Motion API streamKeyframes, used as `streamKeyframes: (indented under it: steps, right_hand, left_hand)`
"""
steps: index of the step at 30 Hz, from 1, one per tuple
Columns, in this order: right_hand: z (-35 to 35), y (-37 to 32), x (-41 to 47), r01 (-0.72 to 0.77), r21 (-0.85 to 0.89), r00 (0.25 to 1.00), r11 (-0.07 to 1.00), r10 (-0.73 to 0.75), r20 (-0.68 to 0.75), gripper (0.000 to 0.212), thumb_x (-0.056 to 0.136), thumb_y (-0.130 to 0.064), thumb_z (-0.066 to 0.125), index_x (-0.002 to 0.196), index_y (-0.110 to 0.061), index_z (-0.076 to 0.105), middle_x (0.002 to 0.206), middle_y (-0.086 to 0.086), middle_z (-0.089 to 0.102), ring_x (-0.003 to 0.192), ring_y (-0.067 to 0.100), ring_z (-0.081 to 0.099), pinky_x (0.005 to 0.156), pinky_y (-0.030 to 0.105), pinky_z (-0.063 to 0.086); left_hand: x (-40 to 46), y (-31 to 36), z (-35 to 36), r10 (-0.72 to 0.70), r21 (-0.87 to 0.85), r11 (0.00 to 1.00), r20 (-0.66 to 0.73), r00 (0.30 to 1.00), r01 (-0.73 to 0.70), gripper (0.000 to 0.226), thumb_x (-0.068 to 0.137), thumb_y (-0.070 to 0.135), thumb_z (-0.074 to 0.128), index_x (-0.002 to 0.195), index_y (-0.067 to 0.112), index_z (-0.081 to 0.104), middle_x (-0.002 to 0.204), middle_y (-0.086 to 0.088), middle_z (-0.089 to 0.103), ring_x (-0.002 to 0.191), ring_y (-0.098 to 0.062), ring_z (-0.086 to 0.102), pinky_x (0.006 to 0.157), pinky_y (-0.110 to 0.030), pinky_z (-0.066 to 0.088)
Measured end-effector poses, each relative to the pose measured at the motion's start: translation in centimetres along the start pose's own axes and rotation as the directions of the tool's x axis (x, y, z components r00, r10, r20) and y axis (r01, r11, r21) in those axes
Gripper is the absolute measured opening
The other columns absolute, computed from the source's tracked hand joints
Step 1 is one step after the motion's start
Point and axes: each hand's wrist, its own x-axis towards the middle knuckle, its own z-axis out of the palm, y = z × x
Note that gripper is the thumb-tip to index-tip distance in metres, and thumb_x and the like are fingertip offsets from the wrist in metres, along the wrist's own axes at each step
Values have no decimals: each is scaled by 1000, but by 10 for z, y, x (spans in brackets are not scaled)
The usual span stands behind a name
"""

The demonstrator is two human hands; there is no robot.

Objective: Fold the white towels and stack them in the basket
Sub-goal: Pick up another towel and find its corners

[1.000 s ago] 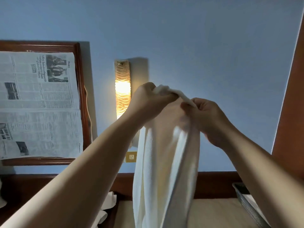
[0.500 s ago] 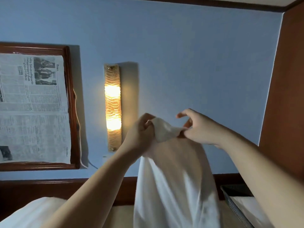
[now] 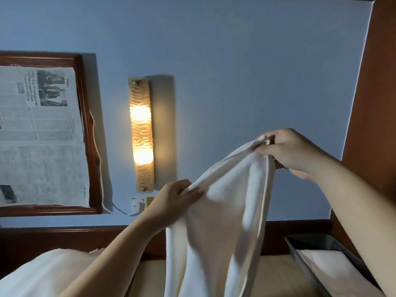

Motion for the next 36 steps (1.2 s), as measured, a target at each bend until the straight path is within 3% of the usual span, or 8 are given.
streamKeyframes:
  steps: [3, 6, 10, 13, 20, 25, 29, 36]
  right_hand:
    - [0, 22, 0, -66, -333, 995, 941, 88, 51, 18, 99, -3, 56, 97, -8, 74, 93, 18, 71, 73, 23, 67, 67, 38, 63]
    - [18, 26, -1, -30, -658, 965, 753, 193, 177, 22, 95, -13, 59, 113, -25, 62, 112, 3, 66, 85, 17, 66, 64, 34, 58]
    - [45, 7, -1, 133, -390, 935, 911, 15, 354, 49, 79, -42, 89, 118, -44, 60, 113, -14, 66, 106, 7, 64, 87, 36, 56]
    - [43, -1, 5, 163, -267, 952, 950, -80, 295, 18, 86, -38, 84, 95, -26, 73, 88, -3, 73, 84, 16, 67, 76, 35, 49]
    - [26, 8, -3, 82, -100, 954, 992, -49, 295, 35, 81, -36, 86, 72, -16, 59, 74, 4, 58, 71, 20, 56, 68, 37, 42]
    - [22, 12, -9, 125, -317, 959, 940, -33, 280, 7, 93, -27, 69, 90, -27, 76, 90, 2, 75, 86, 24, 69, 78, 37, 53]
    - [23, -1, -7, 213, -568, 971, 795, -107, 213, 11, 85, -20, 74, 83, -27, 66, 81, -7, 69, 80, 17, 66, 67, 33, 49]
    - [6, -7, -7, 183, -612, 974, 770, -56, 221, 47, 69, -55, 92, 79, -22, 60, 66, -10, 58, 58, 8, 49, 56, 31, 36]
  left_hand:
    - [-4, -7, 2, 0, 80, 997, -70, 998, 6, 30, 97, 45, 68, 76, 24, 66, 67, 9, 64, 57, -2, 54, 54, -19, 40]
    - [13, 28, 0, 105, 182, 979, -87, 991, -88, 20, 97, 43, 69, 84, 28, 70, 72, 7, 68, 66, -7, 60, 55, -17, 41]
    - [41, 80, -4, 260, 309, 920, -20, 965, -242, 14, 94, 44, 74, 85, 33, 72, 63, 13, 61, 65, -1, 57, 53, -16, 38]
    - [51, 96, -13, 298, 329, 900, 17, 954, -287, 14, 91, 45, 77, 87, 32, 74, 73, 11, 66, 74, -3, 58, 55, -18, 41]
    - [40, 82, -24, 259, 280, 927, 4, 966, -250, 25, 81, 51, 84, 74, 30, 74, 62, 4, 61, 54, -4, 49, 48, -14, 34]
    - [39, 72, -32, 264, 399, 890, -60, 963, -219, 30, 79, 58, 83, 75, 30, 72, 58, 5, 58, 56, -7, 51, 48, -18, 33]
    - [42, 77, -36, 278, 466, 861, -92, 956, -206, 30, 82, 59, 80, 77, 30, 71, 58, 8, 55, 57, -9, 49, 53, -28, 36]
    - [40, 75, -40, 273, 512, 834, -55, 961, -207, 33, 80, 62, 80, 82, 31, 71, 64, 13, 52, 60, -7, 48, 53, -27, 33]
